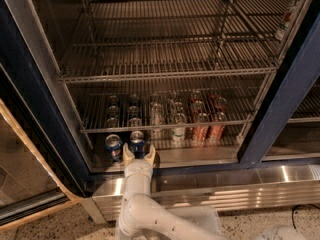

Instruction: Pick pepsi can from bottom shelf of fridge

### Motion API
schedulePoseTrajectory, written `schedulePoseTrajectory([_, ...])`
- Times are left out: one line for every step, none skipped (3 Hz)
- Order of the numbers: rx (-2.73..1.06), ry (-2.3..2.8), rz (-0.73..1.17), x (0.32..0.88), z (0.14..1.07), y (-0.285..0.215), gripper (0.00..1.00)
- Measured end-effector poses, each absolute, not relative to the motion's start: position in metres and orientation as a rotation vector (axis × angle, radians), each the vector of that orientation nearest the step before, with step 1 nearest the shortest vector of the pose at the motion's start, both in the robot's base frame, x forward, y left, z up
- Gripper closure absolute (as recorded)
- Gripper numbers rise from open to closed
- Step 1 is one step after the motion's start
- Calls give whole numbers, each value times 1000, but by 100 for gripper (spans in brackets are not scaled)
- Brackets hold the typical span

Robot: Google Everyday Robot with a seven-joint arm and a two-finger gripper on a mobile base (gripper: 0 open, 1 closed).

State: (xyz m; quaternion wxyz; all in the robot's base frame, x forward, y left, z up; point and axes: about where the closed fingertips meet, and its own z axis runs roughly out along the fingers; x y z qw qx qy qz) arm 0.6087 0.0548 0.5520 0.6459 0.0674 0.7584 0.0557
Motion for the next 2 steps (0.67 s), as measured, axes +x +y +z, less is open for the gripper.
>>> schedulePoseTrajectory([157,1722,130,610,552,54,38])
schedulePoseTrajectory([162,1716,128,613,552,53,43])
